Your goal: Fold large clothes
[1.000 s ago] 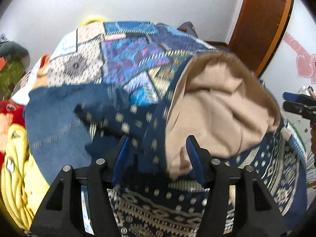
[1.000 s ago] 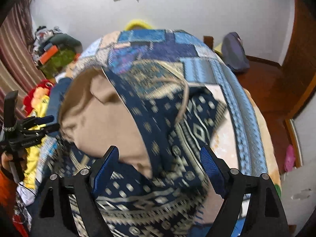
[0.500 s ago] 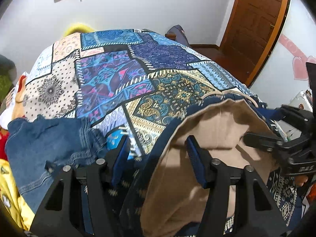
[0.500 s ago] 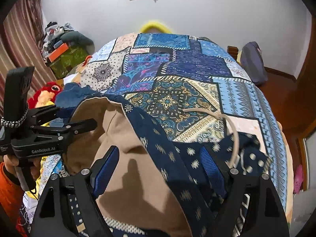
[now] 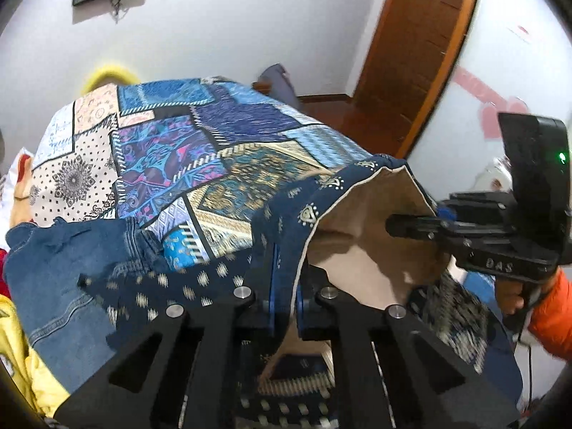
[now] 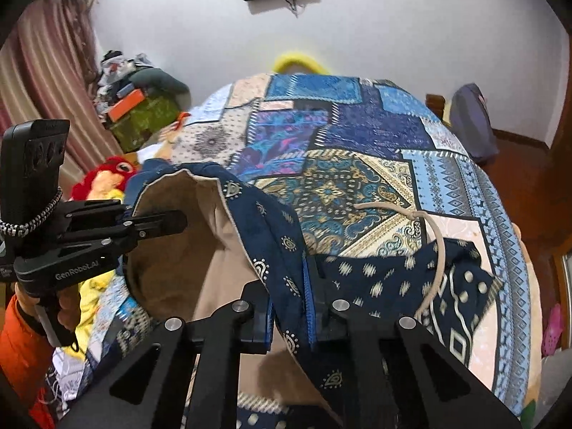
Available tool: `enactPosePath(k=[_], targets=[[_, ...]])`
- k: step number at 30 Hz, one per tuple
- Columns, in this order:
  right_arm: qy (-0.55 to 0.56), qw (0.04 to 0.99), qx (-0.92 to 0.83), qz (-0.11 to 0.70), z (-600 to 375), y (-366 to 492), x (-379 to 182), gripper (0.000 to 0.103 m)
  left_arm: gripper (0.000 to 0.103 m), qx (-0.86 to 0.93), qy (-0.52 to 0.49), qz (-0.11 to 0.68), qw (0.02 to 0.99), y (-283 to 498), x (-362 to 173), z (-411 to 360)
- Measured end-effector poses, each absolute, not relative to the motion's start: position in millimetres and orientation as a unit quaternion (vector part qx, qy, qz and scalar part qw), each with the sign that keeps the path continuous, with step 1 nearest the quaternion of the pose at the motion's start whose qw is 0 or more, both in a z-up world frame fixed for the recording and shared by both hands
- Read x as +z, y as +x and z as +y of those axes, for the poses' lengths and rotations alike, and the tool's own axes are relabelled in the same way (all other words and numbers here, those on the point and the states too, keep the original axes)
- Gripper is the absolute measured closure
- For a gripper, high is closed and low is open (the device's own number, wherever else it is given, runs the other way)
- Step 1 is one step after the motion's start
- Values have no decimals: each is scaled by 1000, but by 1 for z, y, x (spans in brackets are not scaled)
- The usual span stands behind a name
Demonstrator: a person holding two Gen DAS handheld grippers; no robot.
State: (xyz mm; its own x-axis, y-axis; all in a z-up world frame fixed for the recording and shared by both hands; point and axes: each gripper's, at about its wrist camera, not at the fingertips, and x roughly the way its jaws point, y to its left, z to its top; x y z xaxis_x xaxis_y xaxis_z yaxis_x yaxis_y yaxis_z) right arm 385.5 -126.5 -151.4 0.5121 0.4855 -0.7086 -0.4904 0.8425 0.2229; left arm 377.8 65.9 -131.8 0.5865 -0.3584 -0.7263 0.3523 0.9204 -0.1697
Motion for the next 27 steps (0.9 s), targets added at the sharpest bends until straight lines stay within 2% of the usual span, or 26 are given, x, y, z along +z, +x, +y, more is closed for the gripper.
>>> enactPosePath(k=[6, 14, 22, 27], targets=[[-17, 862, 304, 406, -134, 324, -139, 92, 96, -213, 17, 419, 883, 317, -130, 57], [-43, 858, 311, 406, -145, 247, -145, 92, 93, -221, 31, 454, 862, 253, -159, 48], [-53, 841, 294, 452, -155, 213, -172, 91, 61, -187, 16, 496, 848, 218, -203, 55], [-64, 830, 264, 487, -168, 208, -197, 91, 61, -147, 6, 530, 835, 214, -235, 68]])
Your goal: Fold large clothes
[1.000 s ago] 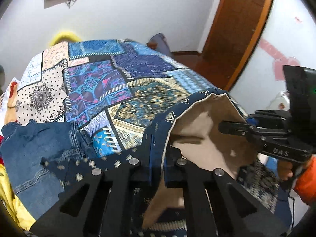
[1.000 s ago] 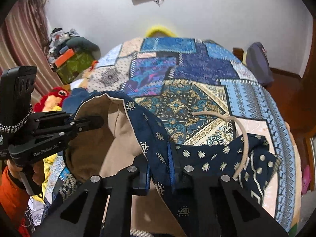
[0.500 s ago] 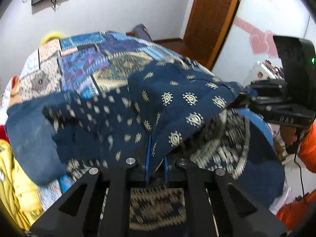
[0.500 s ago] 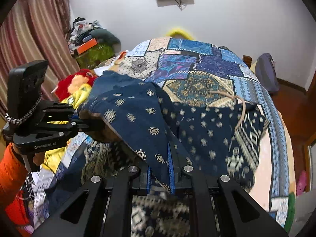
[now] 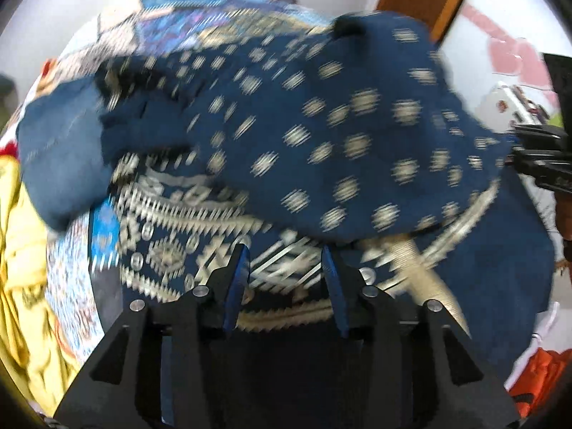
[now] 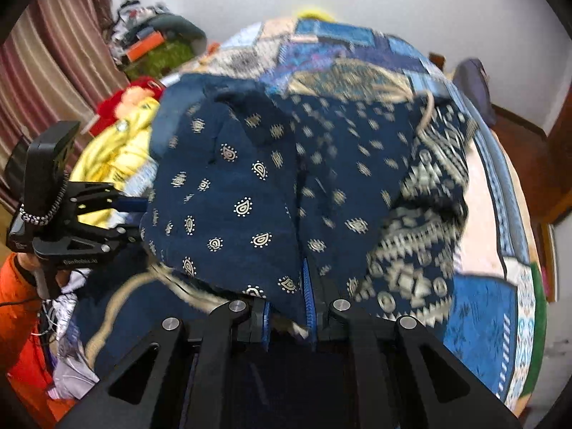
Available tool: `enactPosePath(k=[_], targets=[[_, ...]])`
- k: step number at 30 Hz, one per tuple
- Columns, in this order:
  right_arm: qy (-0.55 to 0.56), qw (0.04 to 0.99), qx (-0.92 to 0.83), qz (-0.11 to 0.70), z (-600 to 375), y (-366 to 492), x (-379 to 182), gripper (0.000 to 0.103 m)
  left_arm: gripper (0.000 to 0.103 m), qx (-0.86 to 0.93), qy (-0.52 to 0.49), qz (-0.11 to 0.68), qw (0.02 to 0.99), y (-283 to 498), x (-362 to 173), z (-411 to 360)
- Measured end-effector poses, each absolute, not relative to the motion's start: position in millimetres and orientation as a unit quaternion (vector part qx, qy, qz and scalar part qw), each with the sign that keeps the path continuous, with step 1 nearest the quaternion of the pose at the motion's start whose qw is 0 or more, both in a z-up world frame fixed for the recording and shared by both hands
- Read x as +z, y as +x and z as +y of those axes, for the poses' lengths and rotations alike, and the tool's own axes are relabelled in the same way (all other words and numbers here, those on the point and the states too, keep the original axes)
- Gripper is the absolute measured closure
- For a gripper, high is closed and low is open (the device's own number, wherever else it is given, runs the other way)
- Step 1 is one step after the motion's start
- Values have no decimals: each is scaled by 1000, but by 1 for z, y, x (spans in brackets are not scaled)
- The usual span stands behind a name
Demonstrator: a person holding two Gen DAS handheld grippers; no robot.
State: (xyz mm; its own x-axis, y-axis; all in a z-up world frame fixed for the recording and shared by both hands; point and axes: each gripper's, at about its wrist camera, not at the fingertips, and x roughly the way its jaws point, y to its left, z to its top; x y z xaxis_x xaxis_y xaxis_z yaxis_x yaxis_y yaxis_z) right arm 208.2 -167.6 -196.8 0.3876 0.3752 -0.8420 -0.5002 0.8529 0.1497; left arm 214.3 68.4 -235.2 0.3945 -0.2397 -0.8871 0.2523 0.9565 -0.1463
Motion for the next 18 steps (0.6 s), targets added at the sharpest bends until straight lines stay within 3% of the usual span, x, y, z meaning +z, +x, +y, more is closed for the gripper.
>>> enactPosePath(k=[10, 18], targets=[[-42, 832, 263, 486, -196, 204, -196, 91, 57, -102, -47, 537, 836, 217, -244, 113], [-29, 832, 238, 500, -228, 201, -185, 91, 57, -66, -34, 499, 864, 239, -211, 139]])
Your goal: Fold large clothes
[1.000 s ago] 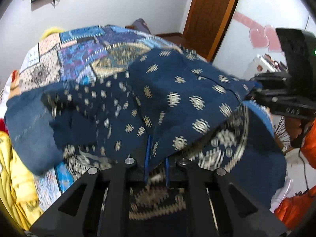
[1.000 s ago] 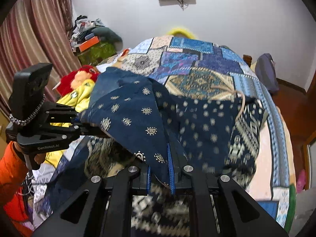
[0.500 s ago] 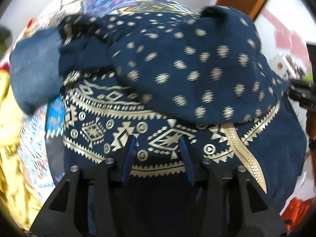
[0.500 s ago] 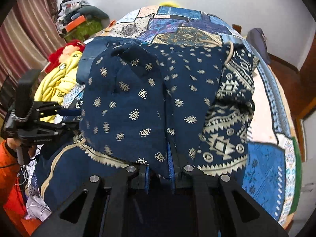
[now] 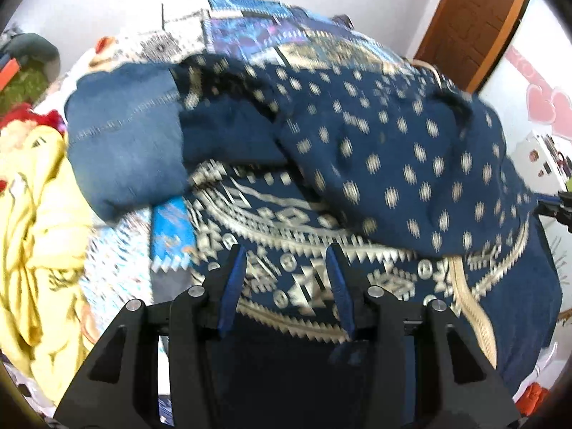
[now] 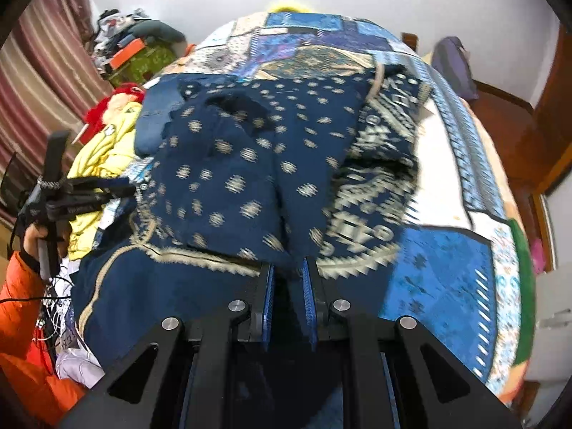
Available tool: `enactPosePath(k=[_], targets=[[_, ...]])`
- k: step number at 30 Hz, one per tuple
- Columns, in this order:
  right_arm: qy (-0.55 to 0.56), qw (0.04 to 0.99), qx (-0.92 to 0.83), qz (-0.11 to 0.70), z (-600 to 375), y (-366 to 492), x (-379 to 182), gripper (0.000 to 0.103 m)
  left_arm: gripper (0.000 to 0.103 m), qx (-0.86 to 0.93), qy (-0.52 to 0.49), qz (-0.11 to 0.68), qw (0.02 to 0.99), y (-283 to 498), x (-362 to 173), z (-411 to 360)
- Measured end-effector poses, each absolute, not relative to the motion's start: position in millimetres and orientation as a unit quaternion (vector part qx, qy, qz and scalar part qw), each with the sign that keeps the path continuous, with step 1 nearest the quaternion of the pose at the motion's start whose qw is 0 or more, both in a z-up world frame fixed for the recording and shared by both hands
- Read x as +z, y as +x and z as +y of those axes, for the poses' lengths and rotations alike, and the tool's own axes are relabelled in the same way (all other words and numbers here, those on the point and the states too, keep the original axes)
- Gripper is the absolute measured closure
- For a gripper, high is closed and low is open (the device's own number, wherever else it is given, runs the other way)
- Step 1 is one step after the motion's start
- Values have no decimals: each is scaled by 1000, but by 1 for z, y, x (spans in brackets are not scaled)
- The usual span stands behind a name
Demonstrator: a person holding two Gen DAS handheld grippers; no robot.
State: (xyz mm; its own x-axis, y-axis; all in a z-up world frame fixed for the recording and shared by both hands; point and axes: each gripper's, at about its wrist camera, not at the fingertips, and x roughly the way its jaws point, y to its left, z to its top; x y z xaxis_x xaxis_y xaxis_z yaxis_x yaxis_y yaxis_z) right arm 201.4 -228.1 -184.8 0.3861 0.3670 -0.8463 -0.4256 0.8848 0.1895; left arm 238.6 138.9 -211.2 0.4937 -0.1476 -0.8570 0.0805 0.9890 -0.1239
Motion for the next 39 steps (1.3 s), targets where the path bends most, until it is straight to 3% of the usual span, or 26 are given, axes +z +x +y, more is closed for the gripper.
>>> enactPosePath(k=[11, 20, 31, 33, 34, 35, 39], targets=[[-11, 875, 164, 456, -245, 298, -159, 91, 54, -15, -82, 479, 874, 299, -196, 171], [-2, 849, 134, 511, -226, 394, -215, 91, 54, 1, -109, 510, 853, 335, -231, 201], [-120, 867, 115, 469, -224, 375, -233, 91, 54, -22, -204, 518, 830, 378, -271, 235], [-127, 870, 96, 466, -230, 373, -233, 72, 53, -24, -209, 520, 828, 386, -275, 237], [-132, 874, 70, 463, -235, 373, -234, 33, 52, -24, -212, 521, 827, 390, -278, 238], [-138, 880, 43, 453, -240, 372, -235, 5, 52, -25, -214, 521, 826, 393, -280, 239], [-66, 882, 66, 462, -269, 373, -234, 5, 50, -34, -207, 515, 831, 406, -281, 238]])
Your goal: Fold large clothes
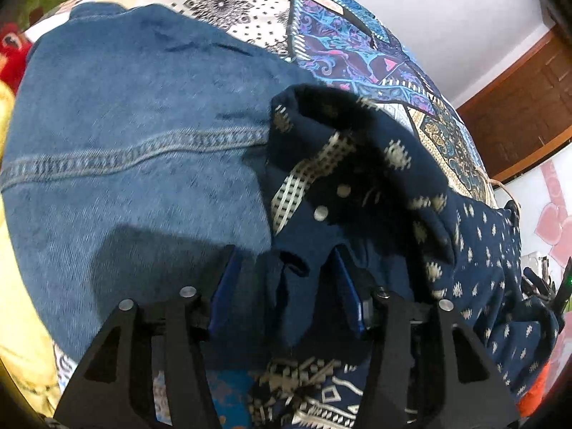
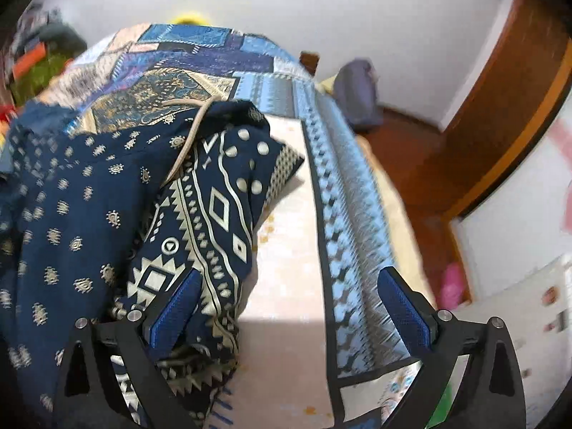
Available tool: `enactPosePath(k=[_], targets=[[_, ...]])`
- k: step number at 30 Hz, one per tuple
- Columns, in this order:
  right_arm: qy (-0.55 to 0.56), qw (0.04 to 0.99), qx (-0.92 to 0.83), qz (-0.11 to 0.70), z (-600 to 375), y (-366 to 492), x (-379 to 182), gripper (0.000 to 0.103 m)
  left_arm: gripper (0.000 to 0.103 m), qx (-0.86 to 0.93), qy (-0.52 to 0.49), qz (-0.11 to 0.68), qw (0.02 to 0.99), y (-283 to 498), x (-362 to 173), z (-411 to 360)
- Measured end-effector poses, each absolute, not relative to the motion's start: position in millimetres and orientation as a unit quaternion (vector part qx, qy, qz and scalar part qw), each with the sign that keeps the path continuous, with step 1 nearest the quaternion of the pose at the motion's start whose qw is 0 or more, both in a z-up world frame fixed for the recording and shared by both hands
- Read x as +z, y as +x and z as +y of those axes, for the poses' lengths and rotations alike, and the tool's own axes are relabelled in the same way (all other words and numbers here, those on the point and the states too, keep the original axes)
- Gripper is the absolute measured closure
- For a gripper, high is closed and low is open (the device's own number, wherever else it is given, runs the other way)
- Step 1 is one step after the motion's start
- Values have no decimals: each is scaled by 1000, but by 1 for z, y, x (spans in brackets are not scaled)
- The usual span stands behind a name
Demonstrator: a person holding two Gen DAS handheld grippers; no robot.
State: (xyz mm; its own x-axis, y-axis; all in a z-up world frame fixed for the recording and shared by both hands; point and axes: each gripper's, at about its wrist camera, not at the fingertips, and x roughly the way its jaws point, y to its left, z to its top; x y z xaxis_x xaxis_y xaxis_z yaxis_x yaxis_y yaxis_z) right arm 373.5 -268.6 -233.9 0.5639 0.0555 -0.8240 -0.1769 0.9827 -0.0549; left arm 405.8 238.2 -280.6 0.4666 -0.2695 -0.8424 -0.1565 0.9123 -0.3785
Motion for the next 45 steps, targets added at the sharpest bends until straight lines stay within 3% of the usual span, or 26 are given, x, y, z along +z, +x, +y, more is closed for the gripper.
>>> enactPosePath(k=[7, 9, 13, 15, 16, 17, 20, 23, 24, 25, 27, 39, 45], targets=[[59, 876, 114, 465, -282, 400, -225, 7, 49, -24, -215, 486, 847, 429, -272, 248], [93, 866, 133, 473, -279, 413, -230, 10, 49, -26, -237, 480, 844, 439, -276, 255], [131, 841, 152, 503, -270, 439, -248, 26, 47, -36, -233, 474, 848, 451, -275, 256], [124, 844, 149, 499, -262, 448, -252, 27, 47, -37, -218, 472, 854, 453, -274, 252], [119, 846, 151, 497, -260, 448, -251, 32, 47, -37, -212, 470, 856, 453, -274, 251], [112, 847, 155, 495, -254, 451, -250, 45, 47, -37, -205, 467, 860, 451, -274, 249], [111, 843, 172, 497, -243, 461, -249, 70, 48, -40, -189, 458, 868, 447, -275, 245], [91, 846, 173, 495, -230, 468, -247, 83, 72, -53, -213, 452, 864, 444, -276, 245], [86, 849, 173, 492, -227, 468, -244, 85, 87, -62, -228, 455, 858, 445, -277, 245], [83, 850, 174, 490, -225, 469, -242, 88, 88, -59, -237, 456, 856, 445, -278, 245], [64, 858, 175, 479, -217, 468, -232, 89, 98, -56, -263, 450, 852, 442, -276, 249], [17, 893, 221, 392, -159, 489, -142, 92, 98, -19, -208, 340, 917, 398, -160, 274], [10, 896, 226, 382, -106, 534, -136, 92, 98, 41, -157, 365, 917, 434, -163, 291]])
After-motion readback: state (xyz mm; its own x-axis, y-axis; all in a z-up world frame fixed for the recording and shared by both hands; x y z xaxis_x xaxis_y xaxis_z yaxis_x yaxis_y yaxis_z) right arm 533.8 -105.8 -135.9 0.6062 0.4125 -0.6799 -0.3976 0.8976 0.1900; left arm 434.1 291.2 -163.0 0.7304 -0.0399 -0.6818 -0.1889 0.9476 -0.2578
